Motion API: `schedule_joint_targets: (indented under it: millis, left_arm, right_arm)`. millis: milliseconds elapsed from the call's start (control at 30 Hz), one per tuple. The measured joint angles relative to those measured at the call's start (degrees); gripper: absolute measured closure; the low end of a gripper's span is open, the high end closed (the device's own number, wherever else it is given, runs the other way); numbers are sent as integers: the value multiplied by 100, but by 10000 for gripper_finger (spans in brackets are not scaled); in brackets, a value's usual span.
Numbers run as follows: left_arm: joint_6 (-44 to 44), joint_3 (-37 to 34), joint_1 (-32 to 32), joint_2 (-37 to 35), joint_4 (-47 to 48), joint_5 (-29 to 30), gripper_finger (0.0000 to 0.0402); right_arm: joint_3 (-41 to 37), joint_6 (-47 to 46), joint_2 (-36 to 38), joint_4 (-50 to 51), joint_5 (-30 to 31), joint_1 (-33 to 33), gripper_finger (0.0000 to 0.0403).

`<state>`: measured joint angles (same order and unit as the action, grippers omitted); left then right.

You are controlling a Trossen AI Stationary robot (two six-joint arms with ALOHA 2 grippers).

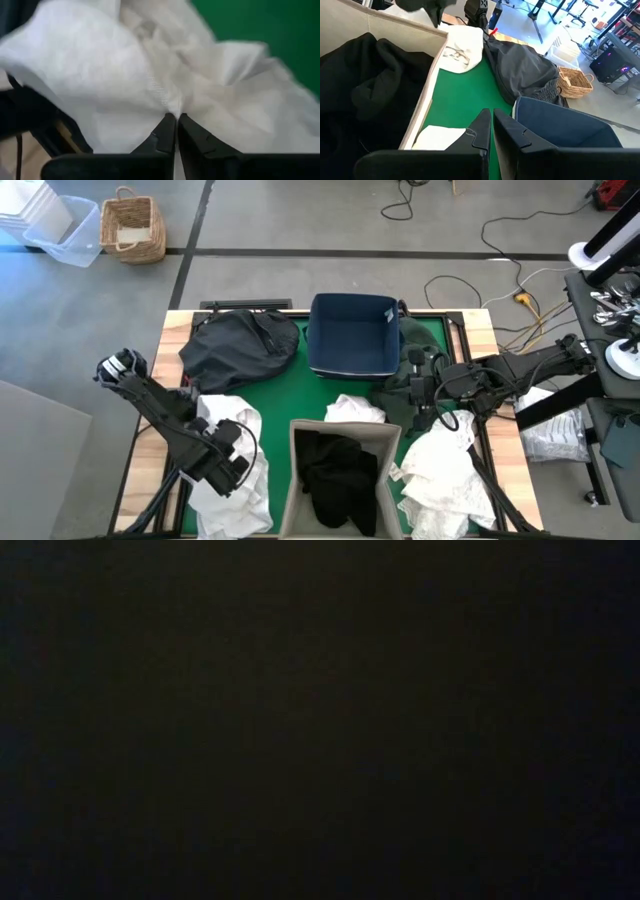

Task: Sort clothes
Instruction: Put the white shirt into the blue laundry bin

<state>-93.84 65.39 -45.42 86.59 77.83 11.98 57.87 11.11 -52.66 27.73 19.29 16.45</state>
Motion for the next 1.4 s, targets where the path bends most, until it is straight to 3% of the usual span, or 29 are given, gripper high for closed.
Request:
schedule_joint_targets:
  millis: [200,333,1000,1400]
  left_arm:
    - [89,801,-143,0,738,548,401]
    - [86,1281,-315,-1,1244,1453,402]
    - [1613,2619,-383,-20,1219,5055,401]
    - [3274,3640,-360,-20,1218,6974,401]
  right_arm:
    - [0,3,0,0,0,0,390]
    - [0,-2,0,0,0,2,390]
    - [0,-63,0,-7,0,2,390]
    - [-2,-63,0,-24,0,0,390]
